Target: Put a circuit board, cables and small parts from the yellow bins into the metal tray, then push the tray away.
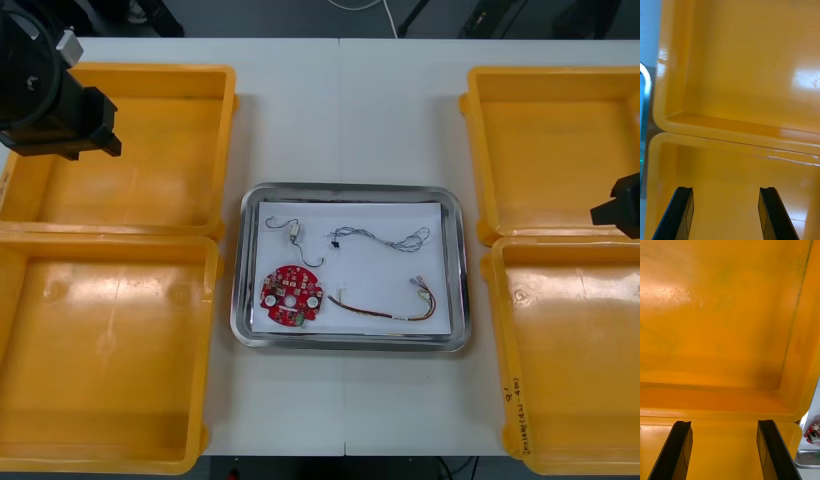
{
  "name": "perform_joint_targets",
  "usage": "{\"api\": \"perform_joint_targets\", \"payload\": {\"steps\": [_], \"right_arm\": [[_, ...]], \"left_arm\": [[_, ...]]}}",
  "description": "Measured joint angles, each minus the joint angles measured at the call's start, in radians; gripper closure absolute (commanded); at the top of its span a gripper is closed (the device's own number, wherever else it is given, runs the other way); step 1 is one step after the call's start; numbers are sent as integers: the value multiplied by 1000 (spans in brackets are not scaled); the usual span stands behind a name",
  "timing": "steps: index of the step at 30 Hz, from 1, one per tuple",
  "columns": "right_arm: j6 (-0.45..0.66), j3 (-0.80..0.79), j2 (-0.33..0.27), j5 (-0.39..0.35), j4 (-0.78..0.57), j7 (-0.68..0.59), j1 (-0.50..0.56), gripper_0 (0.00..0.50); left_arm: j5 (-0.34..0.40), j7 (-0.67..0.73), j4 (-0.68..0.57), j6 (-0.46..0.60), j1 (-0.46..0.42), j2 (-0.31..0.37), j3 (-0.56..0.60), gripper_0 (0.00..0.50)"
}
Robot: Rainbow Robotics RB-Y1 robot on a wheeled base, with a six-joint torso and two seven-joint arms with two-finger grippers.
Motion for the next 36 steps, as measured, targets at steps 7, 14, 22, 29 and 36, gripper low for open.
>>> {"api": "perform_joint_targets", "payload": {"steps": [7,14,22,29,36], "right_arm": [[-1,137,-2,-27,-87,0,-81,0],[-32,278,-2,-92,-139,0,-158,0],[-56,453,-1,-101,-178,5,-248,0],[-91,630,15,-84,-198,5,-343,0],[-94,806,72,11,-199,52,-434,0]], "left_arm": [[23,0,-69,0,92,23,56,0],[48,0,-146,0,190,31,105,0],[73,0,-239,0,298,33,150,0],[97,0,-310,1,378,34,182,0],[114,-1,-359,1,429,35,208,0]]}}
